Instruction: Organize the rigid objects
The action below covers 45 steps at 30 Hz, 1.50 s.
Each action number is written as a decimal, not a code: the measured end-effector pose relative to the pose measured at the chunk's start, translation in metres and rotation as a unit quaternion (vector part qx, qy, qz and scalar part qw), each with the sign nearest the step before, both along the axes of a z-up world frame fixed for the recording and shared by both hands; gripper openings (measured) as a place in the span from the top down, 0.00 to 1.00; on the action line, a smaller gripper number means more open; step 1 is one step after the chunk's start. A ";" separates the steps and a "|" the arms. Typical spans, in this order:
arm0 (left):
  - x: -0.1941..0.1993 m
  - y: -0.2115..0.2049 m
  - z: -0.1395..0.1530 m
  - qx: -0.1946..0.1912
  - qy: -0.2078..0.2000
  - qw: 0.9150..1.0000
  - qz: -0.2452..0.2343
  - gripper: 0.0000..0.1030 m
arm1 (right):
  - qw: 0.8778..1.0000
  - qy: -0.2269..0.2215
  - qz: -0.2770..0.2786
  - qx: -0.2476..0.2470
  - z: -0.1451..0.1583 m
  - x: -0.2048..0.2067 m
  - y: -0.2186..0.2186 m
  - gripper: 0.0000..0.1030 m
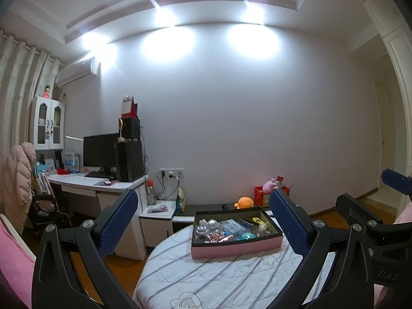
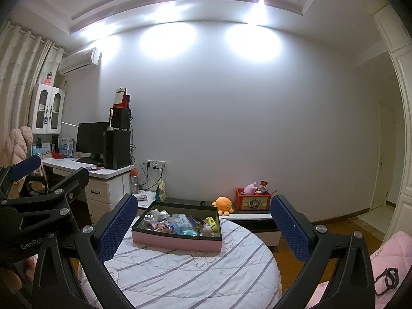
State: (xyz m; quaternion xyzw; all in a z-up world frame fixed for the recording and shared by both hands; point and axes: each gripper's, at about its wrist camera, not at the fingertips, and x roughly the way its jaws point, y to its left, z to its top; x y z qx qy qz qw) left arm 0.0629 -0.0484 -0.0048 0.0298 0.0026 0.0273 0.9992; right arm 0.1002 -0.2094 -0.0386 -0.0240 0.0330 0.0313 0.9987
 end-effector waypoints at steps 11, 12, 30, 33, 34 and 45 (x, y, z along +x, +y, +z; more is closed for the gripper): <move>0.004 -0.003 -0.001 0.011 -0.009 1.000 0.006 0.00 | 1.000 0.004 -0.002 0.001 -0.001 0.002 0.001 0.00; 0.004 -0.004 -0.001 0.013 -0.010 1.000 0.007 0.00 | 1.000 0.006 -0.002 0.000 -0.001 0.002 0.001 0.00; 0.010 -0.003 -0.005 0.007 0.000 1.000 0.005 0.00 | 1.000 0.012 0.001 0.004 -0.006 0.010 0.000 0.00; 0.011 -0.003 -0.006 0.006 0.001 1.000 0.005 0.00 | 1.000 0.013 -0.001 0.003 -0.007 0.011 0.001 0.00; 0.011 -0.003 -0.005 0.006 0.001 1.000 0.005 0.00 | 1.000 0.013 -0.001 0.003 -0.008 0.011 0.001 0.00; 0.024 -0.002 -0.011 0.009 0.009 1.000 0.006 0.00 | 1.000 0.023 0.001 0.005 -0.012 0.019 0.003 0.00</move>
